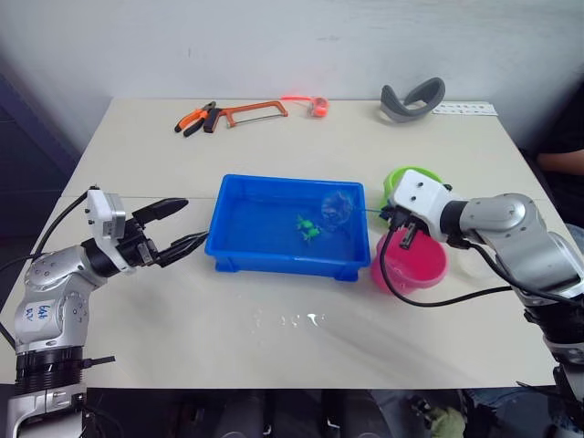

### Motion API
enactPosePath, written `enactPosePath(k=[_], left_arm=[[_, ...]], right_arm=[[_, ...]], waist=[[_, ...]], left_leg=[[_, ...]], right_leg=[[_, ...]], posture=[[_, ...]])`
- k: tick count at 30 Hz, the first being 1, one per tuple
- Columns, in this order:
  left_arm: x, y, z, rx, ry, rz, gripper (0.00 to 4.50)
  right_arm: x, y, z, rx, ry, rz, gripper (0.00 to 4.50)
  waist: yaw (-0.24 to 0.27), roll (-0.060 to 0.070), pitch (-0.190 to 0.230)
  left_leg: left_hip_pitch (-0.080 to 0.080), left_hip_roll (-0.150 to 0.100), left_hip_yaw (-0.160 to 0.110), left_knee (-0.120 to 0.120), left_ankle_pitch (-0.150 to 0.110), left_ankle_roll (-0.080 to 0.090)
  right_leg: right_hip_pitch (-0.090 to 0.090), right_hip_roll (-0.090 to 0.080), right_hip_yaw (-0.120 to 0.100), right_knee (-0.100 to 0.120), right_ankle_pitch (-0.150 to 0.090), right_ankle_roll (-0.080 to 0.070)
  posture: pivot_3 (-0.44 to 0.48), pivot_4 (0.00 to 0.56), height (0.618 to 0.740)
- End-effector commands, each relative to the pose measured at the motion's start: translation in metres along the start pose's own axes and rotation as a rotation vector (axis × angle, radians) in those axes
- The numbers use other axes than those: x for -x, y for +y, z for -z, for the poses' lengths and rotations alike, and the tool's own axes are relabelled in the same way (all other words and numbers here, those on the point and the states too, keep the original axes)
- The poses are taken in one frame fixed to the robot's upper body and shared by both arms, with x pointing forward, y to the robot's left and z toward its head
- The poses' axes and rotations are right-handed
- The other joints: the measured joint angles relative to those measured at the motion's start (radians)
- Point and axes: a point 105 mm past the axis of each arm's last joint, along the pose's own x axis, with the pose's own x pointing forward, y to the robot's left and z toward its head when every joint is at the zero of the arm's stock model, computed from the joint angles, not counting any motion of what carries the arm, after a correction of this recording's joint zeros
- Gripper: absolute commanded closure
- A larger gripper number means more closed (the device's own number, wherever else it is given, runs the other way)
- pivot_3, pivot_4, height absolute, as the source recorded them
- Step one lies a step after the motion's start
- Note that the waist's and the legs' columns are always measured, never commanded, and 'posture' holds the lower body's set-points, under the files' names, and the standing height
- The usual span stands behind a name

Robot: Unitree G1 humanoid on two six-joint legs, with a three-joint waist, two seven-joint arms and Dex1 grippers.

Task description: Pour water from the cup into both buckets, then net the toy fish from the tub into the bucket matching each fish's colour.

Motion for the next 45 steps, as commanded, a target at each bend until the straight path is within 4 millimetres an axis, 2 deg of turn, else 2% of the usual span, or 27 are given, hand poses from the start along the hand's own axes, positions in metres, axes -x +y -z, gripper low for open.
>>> enactPosePath(k=[1, 9, 14, 20, 27, 36, 45], left_arm=[[-0.004, -0.002, -0.012, -0.033, -0.031, 0.018, 0.08], [-0.006, -0.004, -0.012, -0.031, -0.033, 0.028, 0.08], [-0.006, -0.005, -0.013, -0.031, -0.033, 0.029, 0.08], [-0.006, -0.007, -0.013, -0.03, -0.033, 0.026, 0.08], [-0.007, -0.009, -0.013, -0.026, -0.038, 0.029, 0.08], [-0.005, -0.013, -0.013, -0.024, -0.041, 0.022, 0.08], [-0.004, -0.016, -0.01, -0.014, -0.033, 0.017, 0.08]], right_arm=[[0.007, -0.008, -0.007, 0.035, -0.001, 0.024, 4.5], [0.004, 0.013, -0.005, -0.024, 0.036, -0.119, 4.5], [0.002, 0.016, -0.007, -0.078, 0.043, -0.159, 4.5], [0.001, 0.025, -0.014, -0.32, 0.012, -0.29, 4.5], [0.0, 0.037, -0.007, -0.488, 0.049, -0.415, 4.5], [-0.002, 0.036, -0.003, -0.507, 0.052, -0.424, 4.5], [0.001, 0.035, -0.015, -0.591, -0.017, -0.456, 4.5]], waist=[[0.0, 0.0, 0.0], [0.002, 0.0, 0.0], [0.001, 0.0, 0.0], [0.0, 0.0, 0.0], [0.0, 0.0, 0.0], [-0.001, 0.0, 0.0], [0.0, 0.0, 0.0]], left_leg=[[0.0, 0.0, 0.0, 0.0, 0.0, 0.0], [0.0, 0.0, 0.0, 0.0, 0.0, 0.0], [0.0, 0.0, 0.0, 0.0, 0.0, 0.0], [0.0, 0.0, -0.001, 0.0, 0.0, 0.0], [0.0, 0.0, -0.001, 0.0, 0.0, 0.0], [0.0, 0.0, 0.0, 0.0, 0.0, 0.0], [0.0, 0.0, -0.001, 0.0, 0.0, -0.001]], right_leg=[[0.0, 0.0, 0.0, 0.0, 0.0, 0.0], [0.0, 0.0, 0.001, 0.0, 0.0, 0.0], [0.0, 0.0, 0.001, 0.0, 0.0, 0.0], [0.0, 0.0, 0.001, 0.0, 0.0, 0.0], [0.0, -0.001, 0.001, 0.0, 0.0, 0.0], [0.0, 0.0, 0.001, 0.0, 0.0, 0.0], [0.0, -0.001, 0.002, 0.0, 0.0, 0.0]], posture=[[0.0, 0.15, 0.74], [0.0, 0.15, 0.74], [0.0, 0.15, 0.74], [0.0, 0.15, 0.74], [0.0, 0.15, 0.74], [0.0, 0.15, 0.74], [0.0, 0.15, 0.74]])
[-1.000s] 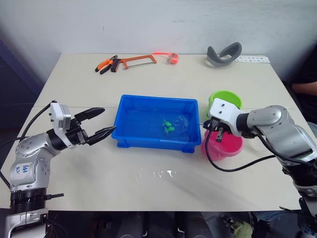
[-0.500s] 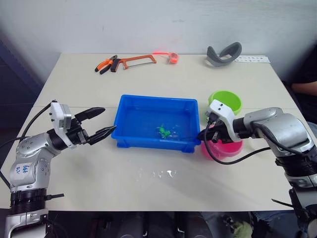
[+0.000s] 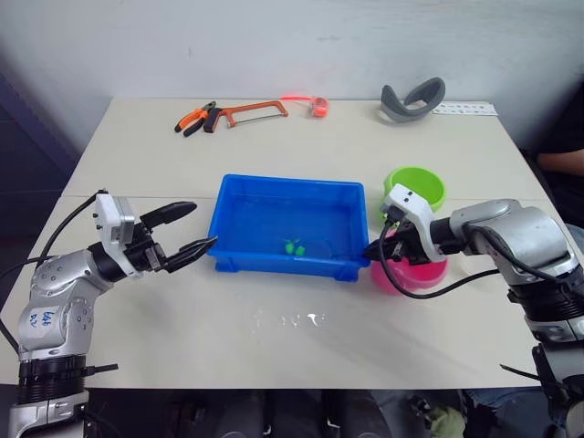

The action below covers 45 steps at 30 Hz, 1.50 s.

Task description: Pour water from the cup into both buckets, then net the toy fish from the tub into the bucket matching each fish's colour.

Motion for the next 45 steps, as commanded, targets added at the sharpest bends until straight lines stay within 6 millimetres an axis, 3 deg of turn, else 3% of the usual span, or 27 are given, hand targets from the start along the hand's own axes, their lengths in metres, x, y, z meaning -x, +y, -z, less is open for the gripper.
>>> enactPosePath(k=[1, 19, 30, 45], left_arm=[[0.001, -0.003, -0.008, -0.022, -0.025, 0.009, 0.08], [0.001, -0.001, -0.007, -0.019, -0.019, 0.008, 0.08], [0.004, -0.001, -0.007, -0.025, -0.015, 0.0, 0.08], [0.039, 0.007, 0.003, -0.031, 0.169, 0.075, 0.08]], right_arm=[[0.008, 0.004, -0.012, -0.005, -0.055, -0.025, 4.5], [0.011, 0.004, -0.025, -0.149, -0.178, -0.088, 4.5], [0.006, -0.01, -0.023, 0.176, -0.118, 0.086, 4.5], [-0.034, 0.008, -0.024, 0.234, -0.063, 0.039, 4.5]], waist=[[0.0, 0.0, 0.0], [0.0, 0.0, 0.0], [-0.001, 0.0, 0.0], [-0.003, 0.0, 0.0]], left_leg=[[0.0, 0.0, 0.0, 0.0, 0.0, 0.0], [0.0, 0.0, 0.0, 0.0, 0.0, 0.0], [0.0, 0.0, 0.001, -0.001, 0.0, 0.0], [0.0, 0.0, 0.001, -0.001, 0.0, 0.0]], right_leg=[[0.0, 0.0, 0.0, 0.0, 0.0, 0.0], [0.0, 0.0, 0.0, 0.0, 0.0, 0.0], [-0.001, 0.0, 0.0, 0.0, 0.0, 0.0], [-0.001, 0.0, 0.0, 0.0, 0.0, 0.0]], posture=[[0.0, 0.15, 0.74], [0.0, 0.15, 0.74], [0.0, 0.15, 0.74], [0.0, 0.15, 0.74]])
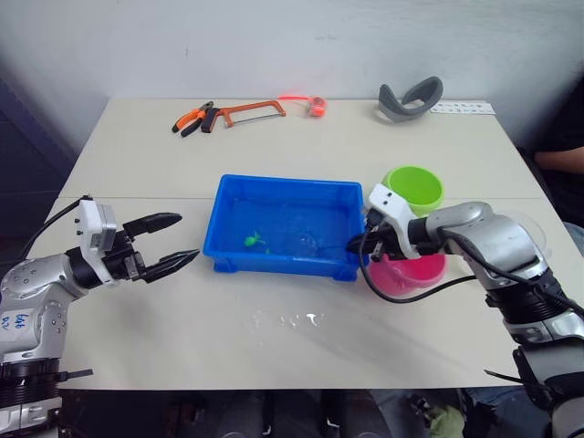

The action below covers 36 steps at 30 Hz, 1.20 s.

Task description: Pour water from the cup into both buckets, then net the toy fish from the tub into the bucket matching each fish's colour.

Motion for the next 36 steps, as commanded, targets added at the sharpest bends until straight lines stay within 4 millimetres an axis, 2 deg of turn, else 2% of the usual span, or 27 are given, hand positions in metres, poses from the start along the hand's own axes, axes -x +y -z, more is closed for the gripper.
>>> enactPosePath(k=[1, 7, 13, 20, 27, 36], left_arm=[[0.009, 0.002, -0.003, -0.037, 0.045, 0.031, 0.08], [0.012, 0.011, -0.011, -0.044, 0.094, 0.058, 0.08], [0.004, 0.025, -0.023, -0.04, 0.164, 0.104, 0.08], [-0.002, 0.039, -0.03, -0.057, 0.211, 0.126, 0.08], [-0.007, 0.042, -0.031, -0.069, 0.22, 0.162, 0.08], [-0.01, 0.044, -0.036, -0.085, 0.198, 0.177, 0.08]], right_arm=[[-0.005, 0.006, -0.017, 0.053, -0.035, -0.013, 4.5], [-0.018, 0.014, -0.026, 0.056, -0.057, -0.05, 4.5], [-0.03, 0.02, -0.033, 0.04, -0.082, -0.084, 4.5], [-0.034, 0.033, -0.043, -0.021, -0.153, -0.179, 4.5], [-0.031, 0.034, -0.061, -0.16, -0.28, -0.239, 4.5], [-0.016, 0.027, -0.063, -0.217, -0.268, -0.25, 4.5]], waist=[[-0.001, 0.0, 0.0], [0.001, 0.0, 0.0], [-0.001, 0.0, 0.0], [-0.006, 0.0, 0.0], [-0.013, 0.0, 0.0], [-0.023, 0.0, 0.0]], left_leg=[[0.0, 0.0, 0.0, 0.0, 0.0, 0.0], [0.0, 0.0, 0.0, 0.0, 0.0, 0.0], [0.0, 0.0, 0.0, 0.0, 0.0, 0.0], [-0.001, 0.0, 0.003, -0.001, 0.0, 0.0], [-0.001, 0.0, 0.003, -0.001, 0.0, 0.0], [-0.001, 0.0, 0.002, -0.001, 0.0, 0.001]], right_leg=[[0.0, 0.0, 0.0, 0.0, 0.0, 0.0], [0.0, 0.0, 0.0, 0.0, 0.0, 0.0], [-0.001, 0.001, -0.003, 0.001, 0.0, 0.0], [-0.003, 0.005, -0.008, 0.002, 0.0, 0.0], [-0.003, 0.005, -0.008, 0.003, 0.0, 0.0], [-0.003, 0.004, -0.008, 0.003, 0.0, 0.0]], posture=[[0.0, 0.15, 0.74], [0.0, 0.15, 0.74], [0.0, 0.15, 0.74], [0.0, 0.15, 0.74], [0.0, 0.15, 0.74], [0.0, 0.15, 0.74]])
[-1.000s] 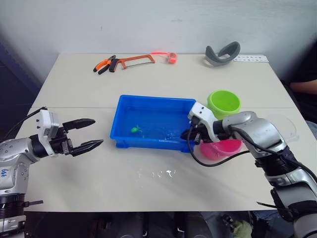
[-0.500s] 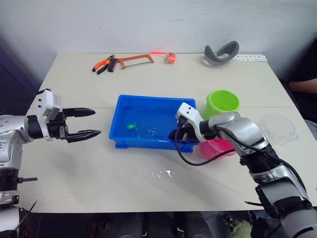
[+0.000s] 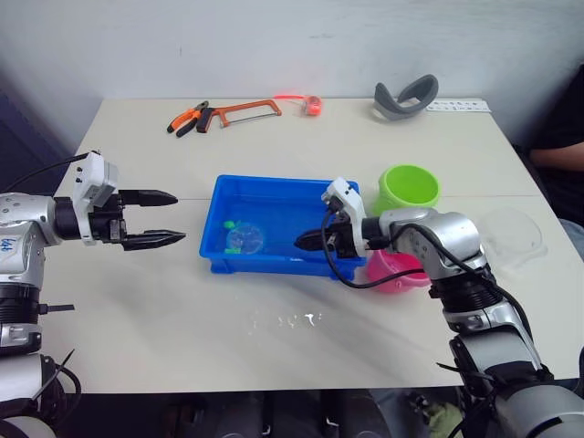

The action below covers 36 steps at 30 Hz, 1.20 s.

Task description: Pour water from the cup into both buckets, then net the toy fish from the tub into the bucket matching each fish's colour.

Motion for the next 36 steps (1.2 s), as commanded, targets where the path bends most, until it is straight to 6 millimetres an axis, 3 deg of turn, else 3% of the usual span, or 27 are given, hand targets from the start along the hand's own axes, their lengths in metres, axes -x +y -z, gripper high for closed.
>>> enactPosePath(k=[1, 8, 20, 36], left_arm=[[0.006, 0.002, -0.006, -0.032, -0.015, -0.01, 0.08], [0.004, 0.003, -0.003, -0.035, -0.035, -0.016, 0.08], [0.008, 0.002, -0.001, -0.036, -0.04, -0.031, 0.08], [0.007, 0.001, 0.0, -0.03, -0.04, -0.032, 0.08]], right_arm=[[0.014, 0.001, -0.011, 0.005, -0.019, -0.004, 4.5], [0.015, -0.004, -0.004, 0.035, 0.006, 0.023, 4.5], [0.003, -0.028, 0.005, 0.428, 0.136, 0.205, 4.5], [-0.045, -0.001, 0.003, 0.45, 0.17, 0.096, 4.5]], waist=[[-0.001, 0.0, 0.0], [-0.001, 0.0, 0.0], [-0.001, 0.0, 0.0], [-0.002, 0.0, 0.0]], left_leg=[[0.0, 0.0, 0.0, 0.0, 0.0, 0.0], [0.0, 0.0, 0.0, 0.0, 0.0, 0.0], [0.0, 0.0, 0.001, 0.0, 0.0, 0.0], [0.0, 0.0, 0.0, 0.001, 0.0, 0.0]], right_leg=[[0.0, 0.0, 0.0, 0.0, 0.0, 0.0], [0.0, -0.001, 0.0, 0.0, 0.0, 0.0], [-0.001, -0.001, 0.0, 0.001, 0.0, 0.0], [-0.001, 0.0, -0.001, 0.001, 0.0, 0.0]], posture=[[0.0, 0.15, 0.74], [0.0, 0.15, 0.74], [0.0, 0.15, 0.74], [0.0, 0.15, 0.74]])
